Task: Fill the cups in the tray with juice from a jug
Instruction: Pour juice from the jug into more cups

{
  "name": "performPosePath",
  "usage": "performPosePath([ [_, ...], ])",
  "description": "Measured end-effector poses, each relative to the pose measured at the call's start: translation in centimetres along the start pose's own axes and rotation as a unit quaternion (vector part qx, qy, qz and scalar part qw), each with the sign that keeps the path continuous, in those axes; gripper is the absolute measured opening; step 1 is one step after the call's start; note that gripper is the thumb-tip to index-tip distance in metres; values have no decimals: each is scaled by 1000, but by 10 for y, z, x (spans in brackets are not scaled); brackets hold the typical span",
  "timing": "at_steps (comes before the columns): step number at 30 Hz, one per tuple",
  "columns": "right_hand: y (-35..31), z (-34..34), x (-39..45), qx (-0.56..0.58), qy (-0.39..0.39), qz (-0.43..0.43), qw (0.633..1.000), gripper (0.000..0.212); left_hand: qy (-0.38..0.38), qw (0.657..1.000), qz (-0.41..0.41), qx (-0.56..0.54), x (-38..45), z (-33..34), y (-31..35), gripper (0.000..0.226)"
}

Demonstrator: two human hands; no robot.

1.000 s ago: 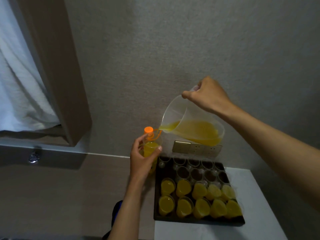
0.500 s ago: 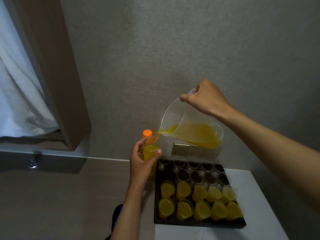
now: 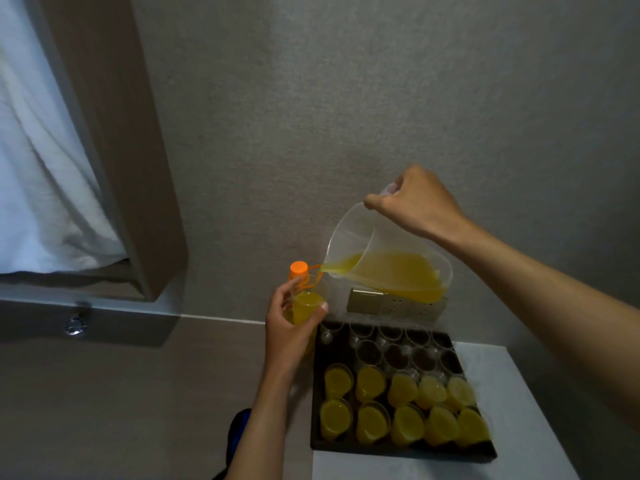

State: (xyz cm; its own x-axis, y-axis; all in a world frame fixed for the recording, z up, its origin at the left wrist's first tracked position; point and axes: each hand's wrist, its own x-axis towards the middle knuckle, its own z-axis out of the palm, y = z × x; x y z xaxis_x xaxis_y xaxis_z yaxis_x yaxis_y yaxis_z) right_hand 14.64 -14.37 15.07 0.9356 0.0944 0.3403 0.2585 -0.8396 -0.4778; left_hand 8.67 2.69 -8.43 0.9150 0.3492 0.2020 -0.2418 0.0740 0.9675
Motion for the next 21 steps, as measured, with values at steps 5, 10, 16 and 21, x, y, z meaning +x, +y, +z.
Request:
performPosePath([
  [5,-2,-1,-1,-4,5,6,1000,46,-7,1000,-1,-5,-1,0,2,56],
  [10,-4,-1,-3,2,-3,7,1000,44,-3,1000,0,-9,-4,-1,4,55],
  [16,-7,-3,-6,-5,-1,5,1000,41,-5,1000,1,-12,-6,-4,7,55],
  [21,-7,-3,-9,-5,-1,1,1000,42,-9,1000,-1,-13,-8,-5,8,55],
])
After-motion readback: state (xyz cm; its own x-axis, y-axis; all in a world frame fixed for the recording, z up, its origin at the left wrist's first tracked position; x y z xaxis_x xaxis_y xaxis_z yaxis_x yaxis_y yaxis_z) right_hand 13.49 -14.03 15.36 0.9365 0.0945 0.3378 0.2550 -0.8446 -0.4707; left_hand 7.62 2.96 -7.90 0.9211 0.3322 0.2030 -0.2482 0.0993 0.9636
